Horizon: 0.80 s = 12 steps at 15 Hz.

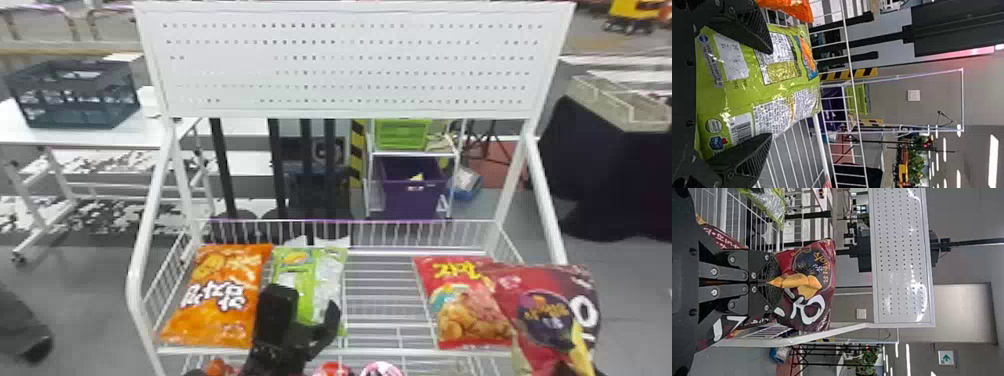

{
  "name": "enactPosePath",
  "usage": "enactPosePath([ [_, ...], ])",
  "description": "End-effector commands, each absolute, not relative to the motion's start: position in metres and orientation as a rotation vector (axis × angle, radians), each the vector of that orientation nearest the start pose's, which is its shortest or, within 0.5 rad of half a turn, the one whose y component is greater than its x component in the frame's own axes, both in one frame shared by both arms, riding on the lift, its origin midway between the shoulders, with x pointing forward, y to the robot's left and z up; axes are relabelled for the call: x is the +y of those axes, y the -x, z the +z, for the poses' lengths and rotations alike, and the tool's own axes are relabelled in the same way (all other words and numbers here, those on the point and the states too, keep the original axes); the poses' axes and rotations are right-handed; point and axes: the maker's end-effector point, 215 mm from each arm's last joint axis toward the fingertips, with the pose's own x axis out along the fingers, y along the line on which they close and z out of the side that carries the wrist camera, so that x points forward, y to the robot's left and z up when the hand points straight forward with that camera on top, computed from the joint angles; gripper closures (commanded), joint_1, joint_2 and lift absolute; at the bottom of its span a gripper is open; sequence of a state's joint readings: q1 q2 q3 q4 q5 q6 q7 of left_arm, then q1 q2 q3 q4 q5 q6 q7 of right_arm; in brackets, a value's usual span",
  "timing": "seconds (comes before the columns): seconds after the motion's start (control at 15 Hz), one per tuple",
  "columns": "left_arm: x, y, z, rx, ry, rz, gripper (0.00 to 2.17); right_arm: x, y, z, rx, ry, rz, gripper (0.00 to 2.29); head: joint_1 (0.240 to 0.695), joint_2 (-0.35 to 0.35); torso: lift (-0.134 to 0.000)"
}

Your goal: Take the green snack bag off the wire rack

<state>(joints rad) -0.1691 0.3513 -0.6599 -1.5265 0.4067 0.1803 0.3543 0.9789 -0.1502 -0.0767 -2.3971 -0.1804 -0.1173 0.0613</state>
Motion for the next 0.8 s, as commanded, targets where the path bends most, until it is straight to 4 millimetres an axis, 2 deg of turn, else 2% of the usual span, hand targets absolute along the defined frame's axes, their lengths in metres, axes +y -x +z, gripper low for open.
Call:
enactPosePath([
  [0.0,0.089,-0.564,-0.443,0.306,-0.134,-0.240,0.56,-0.236,-0.323,-0.287,0.033,-0.032,0.116,2.24,0.499,0.000,0.000],
  [0.07,0.089,-0.563,-0.444,0.309,-0.135,-0.240,1.01,-0.236,-0.323,-0.287,0.033,-0.032,0.116,2.24,0.499,0.000,0.000],
  [0.13,0.093,-0.564,-0.444,0.309,-0.134,-0.217,1.65,-0.236,-0.323,-0.287,0.032,-0.032,0.118,2.24,0.499,0.000,0.000],
  [0.2,0.091,-0.562,-0.445,0.318,-0.138,-0.230,1.83,-0.236,-0.323,-0.287,0.032,-0.030,0.116,2.24,0.499,0.000,0.000],
  [0.47,0.087,-0.558,-0.446,0.334,-0.149,-0.247,1.90,-0.235,-0.323,-0.286,0.031,-0.035,0.118,2.24,0.499,0.000,0.000],
  [0.53,0.083,-0.556,-0.443,0.330,-0.146,-0.256,2.01,-0.235,-0.324,-0.285,0.028,-0.035,0.118,2.24,0.499,0.000,0.000],
  [0.73,0.072,-0.544,-0.420,0.286,-0.133,-0.273,2.01,-0.236,-0.324,-0.285,0.028,-0.036,0.116,2.24,0.499,0.000,0.000],
])
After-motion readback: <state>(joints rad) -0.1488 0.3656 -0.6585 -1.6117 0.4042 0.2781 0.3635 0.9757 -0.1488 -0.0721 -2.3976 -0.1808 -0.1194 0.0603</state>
